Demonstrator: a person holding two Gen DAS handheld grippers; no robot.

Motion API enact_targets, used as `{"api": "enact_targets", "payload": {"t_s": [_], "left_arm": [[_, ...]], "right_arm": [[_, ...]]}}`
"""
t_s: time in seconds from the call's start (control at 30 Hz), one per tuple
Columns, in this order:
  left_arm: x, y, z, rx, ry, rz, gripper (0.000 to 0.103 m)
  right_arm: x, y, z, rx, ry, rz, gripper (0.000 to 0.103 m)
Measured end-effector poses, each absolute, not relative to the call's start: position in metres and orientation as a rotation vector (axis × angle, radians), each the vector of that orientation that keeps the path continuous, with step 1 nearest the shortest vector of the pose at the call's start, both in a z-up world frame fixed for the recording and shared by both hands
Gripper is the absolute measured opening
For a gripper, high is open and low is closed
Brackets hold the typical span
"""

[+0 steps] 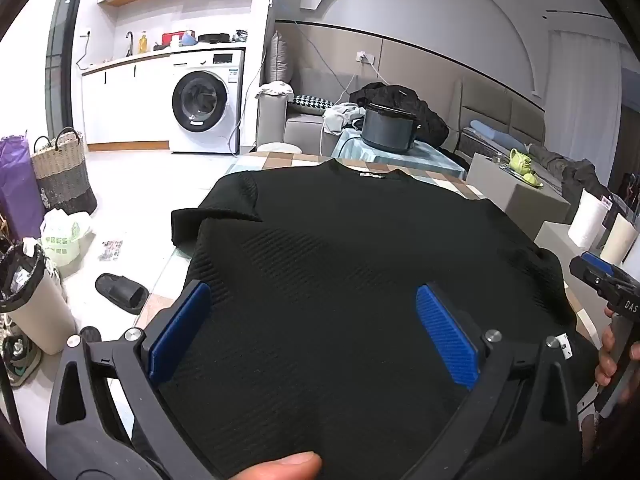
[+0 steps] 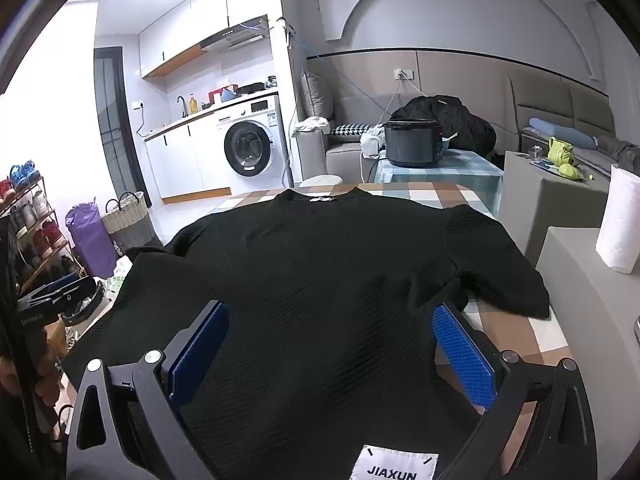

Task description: Fold small clothes

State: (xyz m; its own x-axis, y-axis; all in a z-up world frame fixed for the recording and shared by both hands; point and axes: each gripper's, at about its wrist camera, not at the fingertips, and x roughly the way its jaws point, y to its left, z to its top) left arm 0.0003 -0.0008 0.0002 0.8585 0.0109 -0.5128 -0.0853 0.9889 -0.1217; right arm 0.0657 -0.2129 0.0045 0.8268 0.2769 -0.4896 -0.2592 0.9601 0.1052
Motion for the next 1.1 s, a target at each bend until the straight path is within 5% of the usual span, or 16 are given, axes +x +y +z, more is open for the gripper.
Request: {"api": "enact_targets", "payload": {"t_s": [1.1], "left_arm": [[0.006, 0.001, -0.002, -0.140, 0.534, 0.053, 0.102]], "right_arm": [[0.062, -0.220, 0.006, 0.080, 0.538, 0.273, 0.103]]}}
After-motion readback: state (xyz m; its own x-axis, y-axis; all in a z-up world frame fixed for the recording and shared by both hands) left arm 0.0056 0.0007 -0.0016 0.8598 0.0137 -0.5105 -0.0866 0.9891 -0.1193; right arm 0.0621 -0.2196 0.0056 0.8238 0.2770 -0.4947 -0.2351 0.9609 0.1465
